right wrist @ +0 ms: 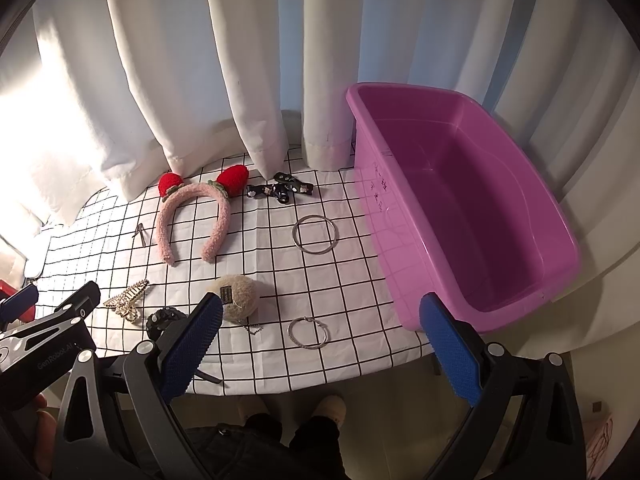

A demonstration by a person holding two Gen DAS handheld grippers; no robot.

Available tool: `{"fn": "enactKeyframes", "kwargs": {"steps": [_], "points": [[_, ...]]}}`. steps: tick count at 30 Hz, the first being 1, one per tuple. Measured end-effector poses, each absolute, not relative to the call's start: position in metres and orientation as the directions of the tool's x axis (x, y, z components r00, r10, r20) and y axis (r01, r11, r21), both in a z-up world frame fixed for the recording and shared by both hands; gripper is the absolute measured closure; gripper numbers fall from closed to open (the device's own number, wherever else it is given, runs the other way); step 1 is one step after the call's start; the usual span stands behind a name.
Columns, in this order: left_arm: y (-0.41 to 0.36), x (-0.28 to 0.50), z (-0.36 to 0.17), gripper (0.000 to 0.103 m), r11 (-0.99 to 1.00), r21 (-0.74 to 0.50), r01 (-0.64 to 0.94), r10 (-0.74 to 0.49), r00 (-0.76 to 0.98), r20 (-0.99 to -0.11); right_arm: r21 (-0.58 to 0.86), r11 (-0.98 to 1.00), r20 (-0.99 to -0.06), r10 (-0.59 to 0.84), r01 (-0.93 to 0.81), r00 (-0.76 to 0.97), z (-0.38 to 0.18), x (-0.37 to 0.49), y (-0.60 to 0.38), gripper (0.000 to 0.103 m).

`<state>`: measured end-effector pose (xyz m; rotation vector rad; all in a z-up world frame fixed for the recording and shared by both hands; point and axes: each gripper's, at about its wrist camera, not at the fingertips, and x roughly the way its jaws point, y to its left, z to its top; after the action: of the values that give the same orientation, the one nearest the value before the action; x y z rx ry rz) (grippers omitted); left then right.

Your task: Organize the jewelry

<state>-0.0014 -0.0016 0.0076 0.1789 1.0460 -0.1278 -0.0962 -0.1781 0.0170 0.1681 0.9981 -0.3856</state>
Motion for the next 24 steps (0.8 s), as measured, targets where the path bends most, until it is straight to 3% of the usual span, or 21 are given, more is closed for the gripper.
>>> {"fn": "enactKeyframes", "kwargs": {"steps": [24], "points": [[0.008,0.002,-0.007,0.006,0.982,0.071,0.175,-0.018,0.461,-0.887,-0.010,0.928,-0.866,-0.194,0.372,0.461,0.000,-0.093,-0.179,0.009]]}}
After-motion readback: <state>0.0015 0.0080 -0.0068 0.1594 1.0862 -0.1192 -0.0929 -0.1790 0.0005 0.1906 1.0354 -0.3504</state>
